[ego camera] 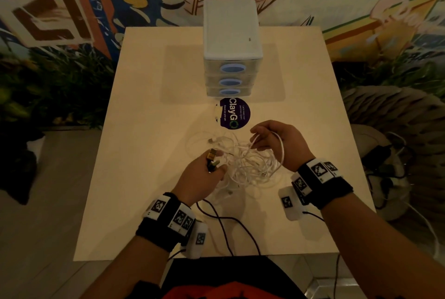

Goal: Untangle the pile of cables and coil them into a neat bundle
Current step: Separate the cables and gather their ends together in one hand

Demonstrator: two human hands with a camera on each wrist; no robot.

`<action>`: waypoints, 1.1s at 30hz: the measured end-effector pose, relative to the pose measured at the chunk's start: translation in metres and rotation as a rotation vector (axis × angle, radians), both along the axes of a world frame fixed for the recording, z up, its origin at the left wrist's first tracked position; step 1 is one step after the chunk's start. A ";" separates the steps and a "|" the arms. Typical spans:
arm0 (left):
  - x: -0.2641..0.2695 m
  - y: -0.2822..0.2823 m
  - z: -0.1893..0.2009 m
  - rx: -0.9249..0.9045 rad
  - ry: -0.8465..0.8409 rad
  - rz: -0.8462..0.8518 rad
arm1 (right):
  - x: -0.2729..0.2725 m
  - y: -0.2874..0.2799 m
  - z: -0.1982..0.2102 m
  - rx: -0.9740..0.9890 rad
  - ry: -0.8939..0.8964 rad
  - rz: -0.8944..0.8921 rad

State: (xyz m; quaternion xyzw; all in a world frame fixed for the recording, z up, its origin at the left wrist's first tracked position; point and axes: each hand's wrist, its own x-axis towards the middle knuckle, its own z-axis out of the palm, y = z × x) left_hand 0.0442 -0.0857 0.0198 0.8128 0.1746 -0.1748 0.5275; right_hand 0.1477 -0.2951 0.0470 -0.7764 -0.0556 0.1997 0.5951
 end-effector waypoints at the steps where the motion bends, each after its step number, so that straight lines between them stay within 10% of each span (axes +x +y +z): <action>1: 0.001 -0.001 -0.002 -0.009 -0.007 0.009 | 0.001 0.001 0.004 0.022 -0.003 -0.011; 7: 0.006 -0.011 0.001 -0.004 -0.097 -0.016 | 0.002 0.003 0.025 0.122 -0.020 -0.045; 17: 0.006 -0.010 0.045 -0.573 -0.189 0.248 | -0.026 -0.016 0.037 0.029 -0.089 0.093; 28: -0.001 0.005 0.059 -0.428 -0.258 0.523 | -0.045 -0.057 0.064 0.232 0.270 0.327; 33: -0.011 0.018 0.059 -0.383 -0.297 0.615 | -0.046 -0.097 0.037 0.323 0.377 0.172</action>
